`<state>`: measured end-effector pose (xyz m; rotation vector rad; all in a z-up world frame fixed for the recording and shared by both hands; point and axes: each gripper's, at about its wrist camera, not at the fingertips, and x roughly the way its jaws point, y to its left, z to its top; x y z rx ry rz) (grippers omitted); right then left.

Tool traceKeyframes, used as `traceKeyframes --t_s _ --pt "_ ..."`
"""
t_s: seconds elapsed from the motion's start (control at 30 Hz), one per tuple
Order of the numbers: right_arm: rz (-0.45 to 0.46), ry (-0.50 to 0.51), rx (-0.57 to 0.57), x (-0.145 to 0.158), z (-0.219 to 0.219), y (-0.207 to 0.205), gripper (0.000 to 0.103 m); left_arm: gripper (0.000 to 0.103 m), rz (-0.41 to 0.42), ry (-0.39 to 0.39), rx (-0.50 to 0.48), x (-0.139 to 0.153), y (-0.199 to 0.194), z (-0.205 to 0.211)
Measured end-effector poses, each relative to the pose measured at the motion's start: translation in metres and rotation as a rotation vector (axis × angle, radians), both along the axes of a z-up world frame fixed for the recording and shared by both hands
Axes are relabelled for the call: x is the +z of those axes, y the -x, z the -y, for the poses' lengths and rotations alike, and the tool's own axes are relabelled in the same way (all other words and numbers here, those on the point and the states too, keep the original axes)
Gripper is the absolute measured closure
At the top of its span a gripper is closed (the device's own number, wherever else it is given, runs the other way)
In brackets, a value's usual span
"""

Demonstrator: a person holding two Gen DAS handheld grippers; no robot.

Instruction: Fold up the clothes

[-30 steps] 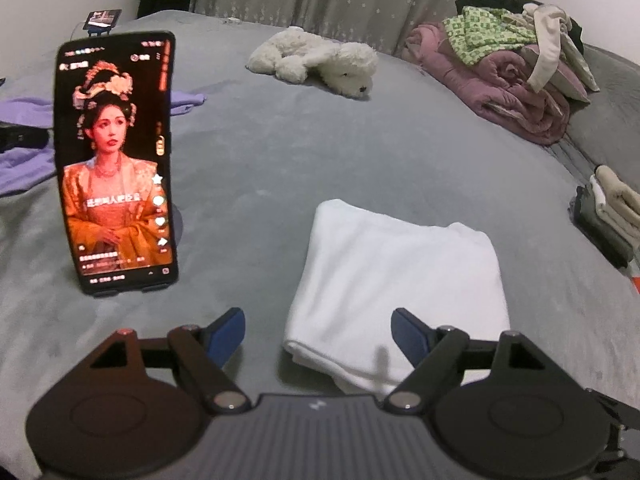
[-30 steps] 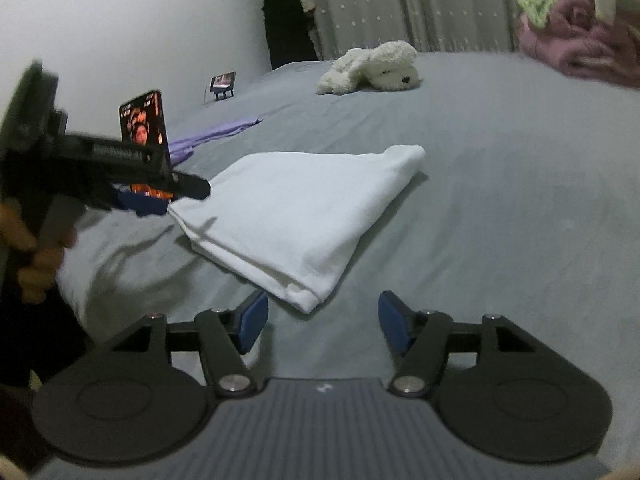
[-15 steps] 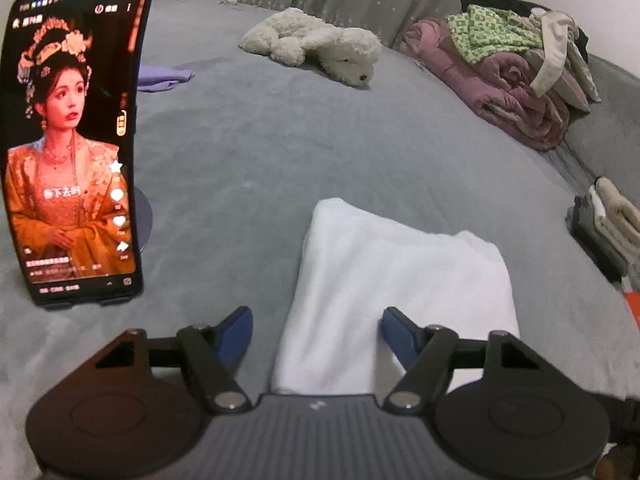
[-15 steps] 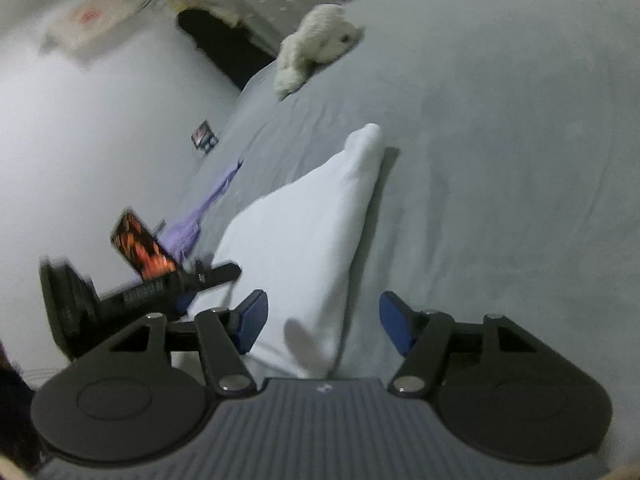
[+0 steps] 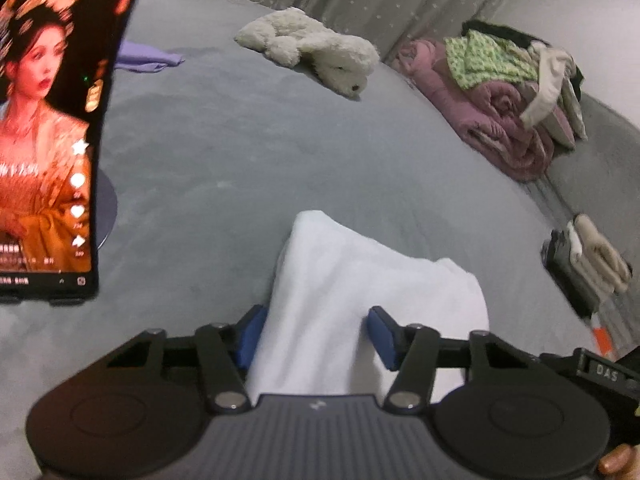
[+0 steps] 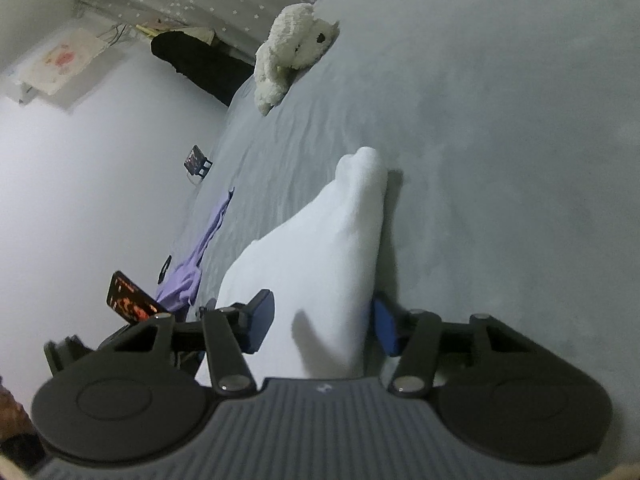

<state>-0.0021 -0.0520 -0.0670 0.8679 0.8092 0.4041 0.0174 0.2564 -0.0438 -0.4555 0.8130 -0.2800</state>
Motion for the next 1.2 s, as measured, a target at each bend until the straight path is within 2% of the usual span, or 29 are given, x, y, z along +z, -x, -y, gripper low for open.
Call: traceKeyframes --t_s 0.17,0.23,0.3,0.33,0.37,0.43,0.7,0.93,1.2 --pt "-0.004 -0.014 -0.017 -0.002 -0.001 -0.008 0.05 0.061 -0.006 0.079 0.038 -0.007 0.0 -0.008" --pt "0.0 -0.004 -0.022 -0.001 -0.003 -0.008 0.053 0.068 -0.003 0.09 0.043 -0.008 0.0 -0.007" --pt "0.007 0.023 -0.026 -0.001 -0.005 -0.008 0.062 0.083 -0.006 0.113 0.039 -0.01 -0.001 -0.005" --pt "0.007 0.042 -0.028 -0.001 -0.006 -0.007 0.074 0.083 -0.007 0.118 0.04 -0.009 0.0 -0.004" --pt "0.005 0.056 -0.029 -0.001 -0.006 -0.007 0.079 0.084 -0.008 0.122 0.042 -0.009 0.0 -0.004" --pt "0.006 0.067 -0.027 0.0 -0.005 -0.005 0.081 0.085 -0.01 0.13 0.046 -0.007 0.0 -0.003" --pt "0.043 0.117 -0.002 0.013 -0.005 -0.001 0.083 0.086 -0.015 0.195 0.054 0.001 0.002 0.0" --pt "0.069 0.118 -0.003 0.031 0.001 0.001 0.083 0.086 -0.012 0.225 0.018 0.011 0.004 0.013" --pt "0.091 0.133 -0.035 0.047 0.029 0.009 0.083 0.086 -0.044 0.281 -0.041 0.013 0.008 0.031"
